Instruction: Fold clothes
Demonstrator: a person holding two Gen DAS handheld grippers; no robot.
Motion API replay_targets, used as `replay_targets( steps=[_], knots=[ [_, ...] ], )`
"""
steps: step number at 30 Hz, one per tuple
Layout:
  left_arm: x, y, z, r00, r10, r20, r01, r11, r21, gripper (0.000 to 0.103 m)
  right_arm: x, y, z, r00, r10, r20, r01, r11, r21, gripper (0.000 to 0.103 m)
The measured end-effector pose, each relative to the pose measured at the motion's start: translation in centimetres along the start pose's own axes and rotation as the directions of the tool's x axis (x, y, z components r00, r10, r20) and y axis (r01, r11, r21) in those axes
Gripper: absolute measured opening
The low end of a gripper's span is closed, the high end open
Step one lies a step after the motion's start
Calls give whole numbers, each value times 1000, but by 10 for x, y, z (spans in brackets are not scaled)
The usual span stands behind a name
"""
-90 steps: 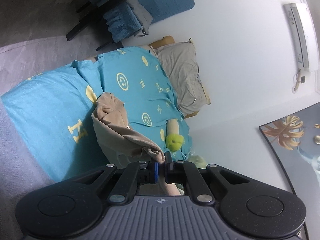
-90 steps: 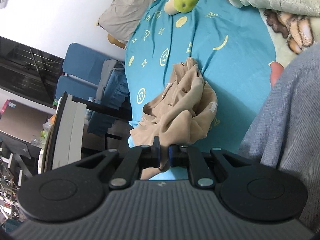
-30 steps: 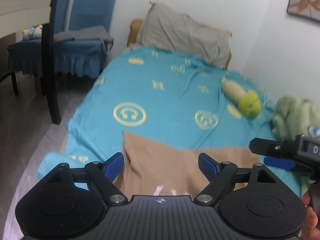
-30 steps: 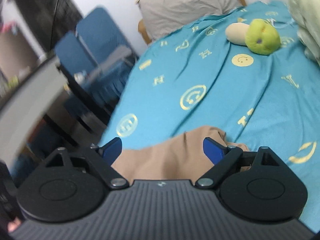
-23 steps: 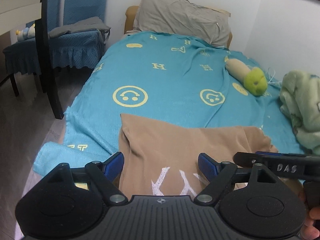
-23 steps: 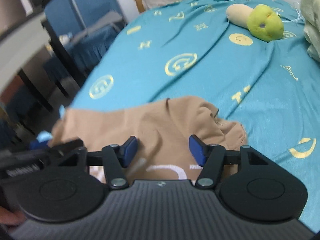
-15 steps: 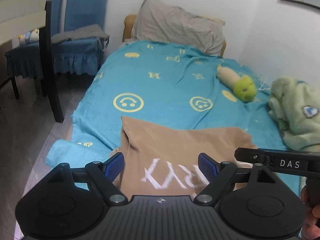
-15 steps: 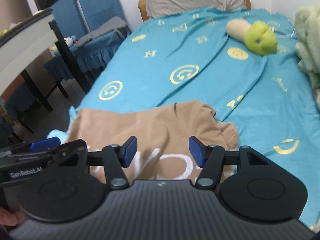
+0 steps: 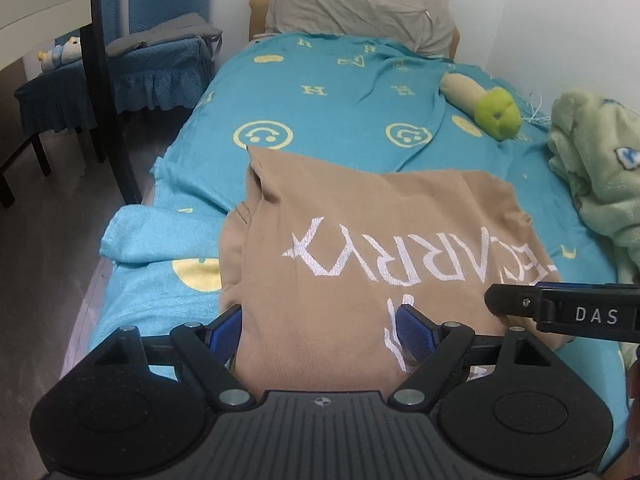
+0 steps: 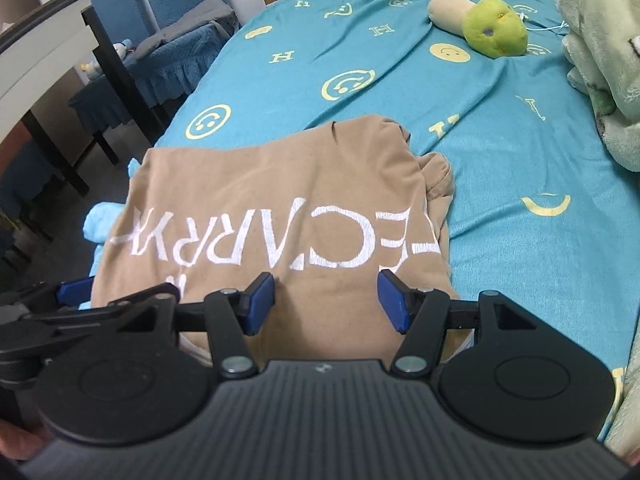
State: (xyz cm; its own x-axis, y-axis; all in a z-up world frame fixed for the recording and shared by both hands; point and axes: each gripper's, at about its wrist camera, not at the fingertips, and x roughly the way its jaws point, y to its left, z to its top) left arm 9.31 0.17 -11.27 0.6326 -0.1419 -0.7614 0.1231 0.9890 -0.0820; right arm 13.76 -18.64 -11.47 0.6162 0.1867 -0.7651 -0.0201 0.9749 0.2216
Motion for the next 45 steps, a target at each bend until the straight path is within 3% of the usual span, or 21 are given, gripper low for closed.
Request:
replay_targets(
  steps=[4, 7, 9, 13, 17, 20, 22, 25, 28, 30, 32, 34, 36, 39, 41, 42, 45],
  knots=[
    [-16, -2, -3, 1000, -15, -2, 15, 999, -31, 83, 0, -1, 0, 1000, 5, -1, -5, 1000, 7, 60],
    [-38, 4, -7, 997, -79, 22, 81, 990, -118, 83, 1, -2, 1, 1000, 7, -4, -7, 1000, 10, 60],
    [-51, 11, -11, 988, -149, 42, 154, 968, -196, 84, 1, -3, 2, 1000, 8, -5, -8, 1000, 15, 60],
    [-44, 26, -21, 952, -306, 25, 291, 872, -393, 85, 2, -5, 3, 1000, 14, -8, -14, 999, 30, 61],
    [-17, 36, -31, 932, -362, -13, 298, 788, -539, 85, 2, -5, 3, 1000, 15, -8, -15, 999, 39, 61],
    [11, 48, -40, 918, -397, -18, 285, 689, -667, 84, 3, -4, 3, 1000, 12, -7, -12, 999, 37, 61],
    [19, 56, -42, 915, -400, 50, 310, 618, -723, 84, 3, -4, 3, 1000, 10, -8, -10, 999, 36, 61],
    [24, 65, -42, 923, -367, 117, 319, 561, -764, 83, 3, -4, 3, 1000, 12, -6, -11, 999, 36, 61],
    [24, 71, -43, 913, -371, 172, 354, 508, -785, 81, 2, -6, 3, 1000, 16, -5, -16, 999, 43, 61],
    [18, 71, -42, 898, -379, 224, 401, 491, -773, 80, 2, -6, 3, 1000, 14, -3, -14, 999, 46, 61],
    [11, 67, -39, 875, -391, 286, 461, 490, -740, 80, 2, -6, 3, 1000, 11, 0, -11, 999, 49, 61],
    [7, 62, -37, 863, -394, 315, 489, 499, -715, 80, 2, -8, 3, 1000, 11, 3, -11, 998, 61, 60],
    [10, 58, -36, 882, -382, 275, 452, 524, -722, 79, 2, -10, 3, 1000, 15, 3, -15, 997, 78, 60],
    [27, 63, -42, 911, -367, 187, 365, 510, -779, 65, 2, -10, 3, 1000, 19, -3, -19, 996, 82, 60],
    [38, 72, -48, 907, -382, 176, 350, 454, -820, 59, 3, -7, 3, 1000, 13, -4, -12, 998, 69, 60],
    [40, 75, -48, 906, -384, 178, 349, 438, -828, 58, 3, -7, 3, 1000, 11, -3, -10, 998, 66, 60],
    [45, 78, -45, 907, -380, 179, 348, 442, -827, 56, 4, -7, 3, 1000, 8, -3, -8, 998, 67, 60]
  ],
)
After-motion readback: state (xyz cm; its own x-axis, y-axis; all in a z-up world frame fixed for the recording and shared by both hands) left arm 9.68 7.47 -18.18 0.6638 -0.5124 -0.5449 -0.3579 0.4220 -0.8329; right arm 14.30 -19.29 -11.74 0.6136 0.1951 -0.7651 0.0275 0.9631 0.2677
